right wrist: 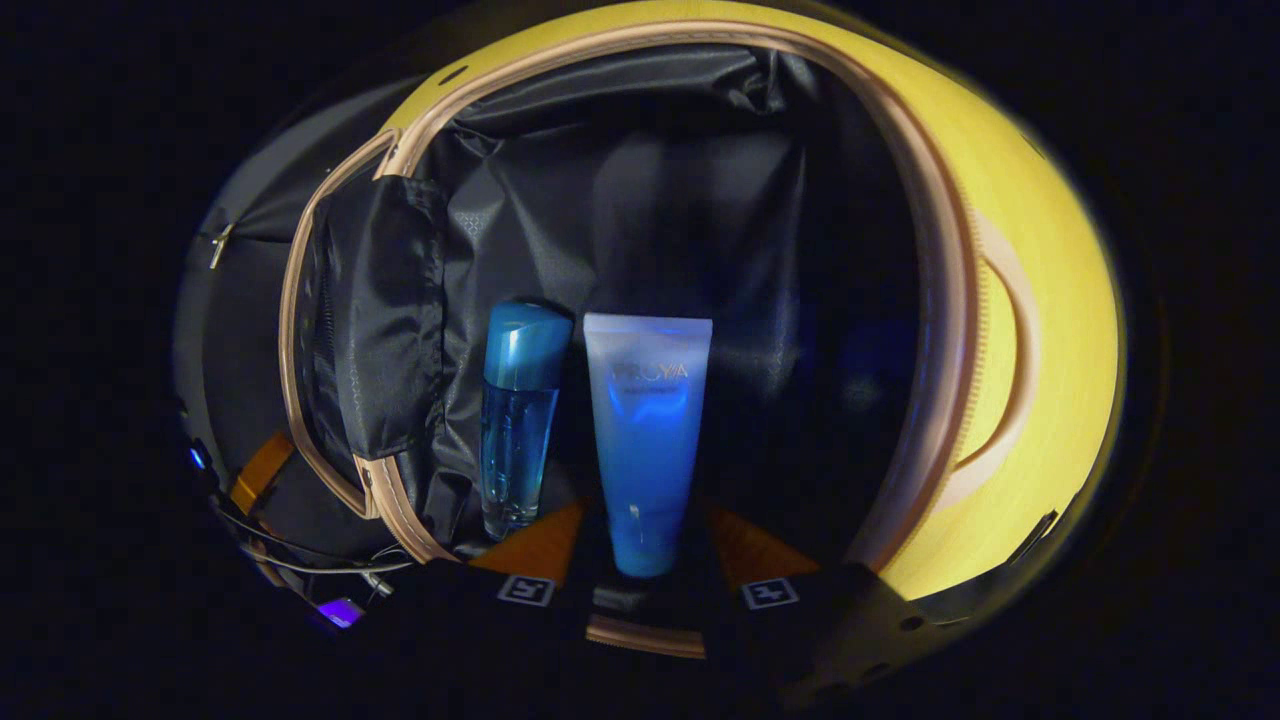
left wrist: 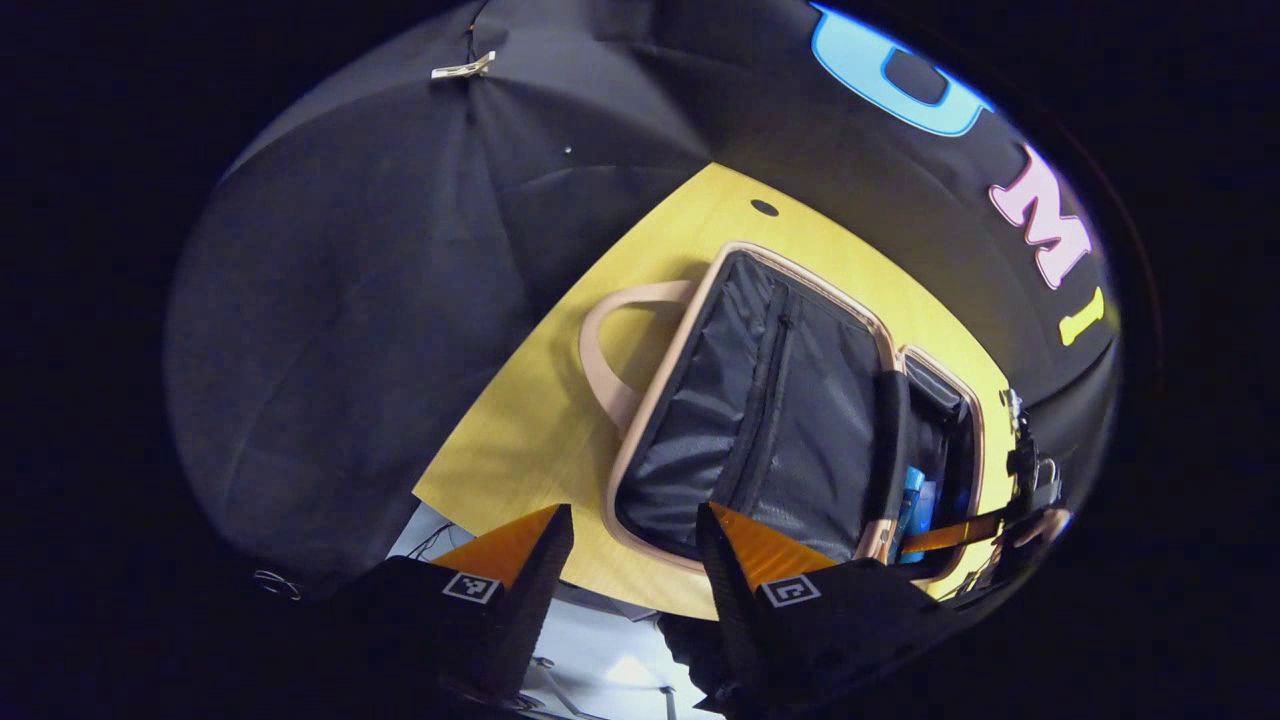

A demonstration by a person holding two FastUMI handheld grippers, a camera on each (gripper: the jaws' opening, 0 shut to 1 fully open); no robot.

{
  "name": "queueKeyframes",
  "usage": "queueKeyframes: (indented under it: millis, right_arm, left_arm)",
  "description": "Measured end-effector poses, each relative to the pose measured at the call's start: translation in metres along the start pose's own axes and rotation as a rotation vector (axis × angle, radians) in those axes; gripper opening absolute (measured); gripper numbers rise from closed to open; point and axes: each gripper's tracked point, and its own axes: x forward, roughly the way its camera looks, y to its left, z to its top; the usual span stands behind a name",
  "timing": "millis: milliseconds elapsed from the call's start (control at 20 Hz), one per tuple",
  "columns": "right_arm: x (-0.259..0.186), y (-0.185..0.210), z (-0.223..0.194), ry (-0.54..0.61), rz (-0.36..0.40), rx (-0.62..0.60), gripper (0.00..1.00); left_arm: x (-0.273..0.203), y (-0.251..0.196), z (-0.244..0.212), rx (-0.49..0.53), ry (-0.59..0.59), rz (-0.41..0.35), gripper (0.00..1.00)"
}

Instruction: First open the suitcase, pack the skin care products into it, and then close the suitcase.

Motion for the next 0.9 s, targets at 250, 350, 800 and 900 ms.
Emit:
queueKeyframes:
  millis: [250,350,800,900]
  right_arm:
    - [-0.046,0.019,0.02,-0.295,0.068,-0.166,0.98]
    - [-0.074,0.032,0.019,-0.405,0.117,-0.261,0.98]
    - [-0.163,0.055,0.013,-0.654,0.176,-0.346,0.97]
    - [-0.164,0.049,0.01,-0.646,0.172,-0.335,0.97]
  left_arm:
    - [0.015,0.013,0.054,-0.022,-0.068,0.007,0.8]
    - [0.031,0.021,0.084,-0.052,-0.085,0.007,0.8]
    - [0.12,0.051,0.084,-0.069,0.128,0.18,0.8]
    - [0.13,0.043,0.09,-0.028,0.117,0.177,0.68]
